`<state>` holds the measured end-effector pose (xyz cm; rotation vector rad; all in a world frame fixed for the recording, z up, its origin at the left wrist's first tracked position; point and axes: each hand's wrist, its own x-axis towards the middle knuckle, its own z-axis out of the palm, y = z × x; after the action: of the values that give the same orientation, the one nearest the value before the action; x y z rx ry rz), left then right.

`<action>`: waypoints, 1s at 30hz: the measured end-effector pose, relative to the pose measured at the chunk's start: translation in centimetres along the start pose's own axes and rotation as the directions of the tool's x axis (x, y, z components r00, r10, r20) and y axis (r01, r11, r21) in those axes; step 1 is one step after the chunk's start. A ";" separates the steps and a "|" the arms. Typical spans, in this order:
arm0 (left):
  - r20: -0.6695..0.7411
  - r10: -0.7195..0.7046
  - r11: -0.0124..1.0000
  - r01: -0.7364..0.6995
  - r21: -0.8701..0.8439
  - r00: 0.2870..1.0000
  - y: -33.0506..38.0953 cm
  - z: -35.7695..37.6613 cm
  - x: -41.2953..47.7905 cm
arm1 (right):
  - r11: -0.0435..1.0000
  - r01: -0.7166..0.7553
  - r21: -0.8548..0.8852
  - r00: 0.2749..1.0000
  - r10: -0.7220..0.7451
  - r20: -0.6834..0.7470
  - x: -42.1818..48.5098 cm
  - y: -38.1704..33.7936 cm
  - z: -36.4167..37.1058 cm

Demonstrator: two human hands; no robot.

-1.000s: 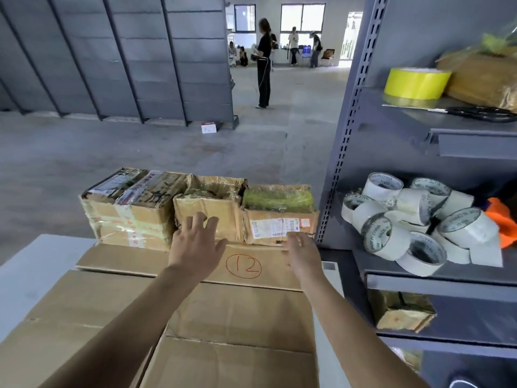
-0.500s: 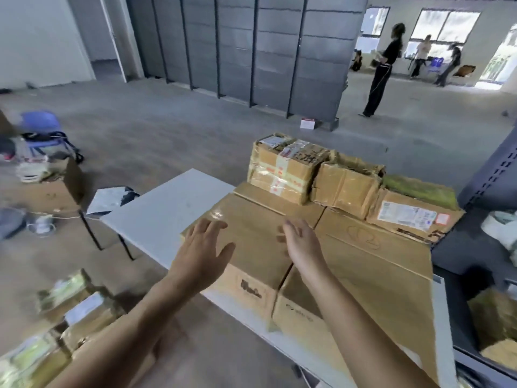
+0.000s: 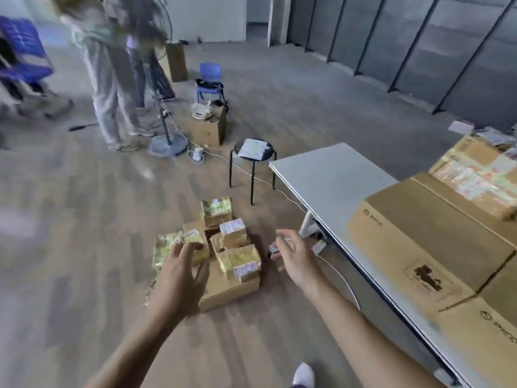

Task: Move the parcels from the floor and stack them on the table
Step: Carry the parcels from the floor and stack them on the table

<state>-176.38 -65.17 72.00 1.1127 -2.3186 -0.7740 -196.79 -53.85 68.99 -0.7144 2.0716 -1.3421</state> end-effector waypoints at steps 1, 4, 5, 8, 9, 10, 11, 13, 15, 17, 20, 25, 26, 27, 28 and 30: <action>-0.011 -0.047 0.999 0.047 0.004 0.999 -1.5 -0.7 -0.4 | 1.000 -0.005 -0.017 0.999 0.005 0.032 0.2 0.0 1.4; -0.027 -0.159 0.987 0.158 -0.005 0.987 -5.3 -2.2 -1.4 | 0.999 -0.020 -0.043 0.994 0.024 0.107 1.1 0.2 4.8; -0.022 -0.187 0.982 0.187 -0.005 0.982 -6.4 -2.5 -1.6 | 0.998 -0.032 -0.048 0.991 0.037 0.125 1.5 0.3 5.7; -0.003 -0.285 0.958 0.285 0.014 0.958 -9.5 -3.2 -1.5 | 0.996 -0.077 -0.042 0.983 0.083 0.166 3.5 0.7 8.4; -0.002 -0.310 0.950 0.310 0.024 0.951 -10.5 -3.4 -1.2 | 0.995 -0.088 -0.056 0.979 0.097 0.177 4.3 0.8 9.3; -0.004 -0.327 0.944 0.327 0.034 0.945 -11.6 -3.6 -0.8 | 0.993 -0.097 -0.068 0.976 0.108 0.190 5.0 0.8 10.2; -0.006 -0.343 0.938 0.342 0.045 0.939 -12.6 -3.9 -0.4 | 0.992 -0.103 -0.069 0.972 0.115 0.206 5.8 0.8 11.2; -0.003 -0.381 0.922 0.380 0.075 0.925 -14.7 -4.6 0.8 | 0.991 -0.121 -0.054 0.961 0.130 0.242 7.4 1.0 13.5; 0.003 -0.426 0.899 0.423 0.110 0.905 -16.9 -5.2 2.5 | 0.988 -0.143 -0.052 0.950 0.152 0.274 9.3 1.2 15.9; 0.012 -0.460 0.880 0.454 0.138 0.888 -18.7 -5.8 4.6 | 0.984 -0.173 -0.048 0.937 0.180 0.300 11.7 1.5 18.3; 0.037 -0.491 0.860 0.477 0.178 0.871 -20.9 -6.6 8.4 | 0.970 -0.239 -0.046 0.910 0.240 0.337 15.6 1.4 21.4; 0.036 -0.517 0.841 0.500 0.206 0.855 -22.9 -8.1 14.9 | 0.970 -0.228 -0.089 0.884 0.244 0.398 21.5 0.3 24.8; 0.037 -0.517 0.841 0.499 0.210 0.855 -23.2 -8.2 16.2 | 0.972 -0.211 -0.106 0.879 0.236 0.415 22.6 0.1 25.3; 0.040 -0.517 0.841 0.498 0.211 0.855 -23.5 -8.2 17.4 | 0.972 -0.197 -0.126 0.873 0.232 0.428 23.7 -0.2 25.8; 0.044 -0.514 0.843 0.496 0.208 0.856 -23.8 -8.2 18.5 | 0.971 -0.191 -0.143 0.869 0.235 0.436 24.7 -0.3 26.1; 0.057 -0.499 0.854 0.480 0.199 0.865 -24.5 -8.0 20.5 | 0.967 -0.205 -0.149 0.867 0.250 0.430 26.4 -0.3 26.8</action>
<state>-169.75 -96.70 65.05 1.8333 -2.2422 -0.8255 -196.39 -89.06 55.77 -0.7140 1.7882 -0.8513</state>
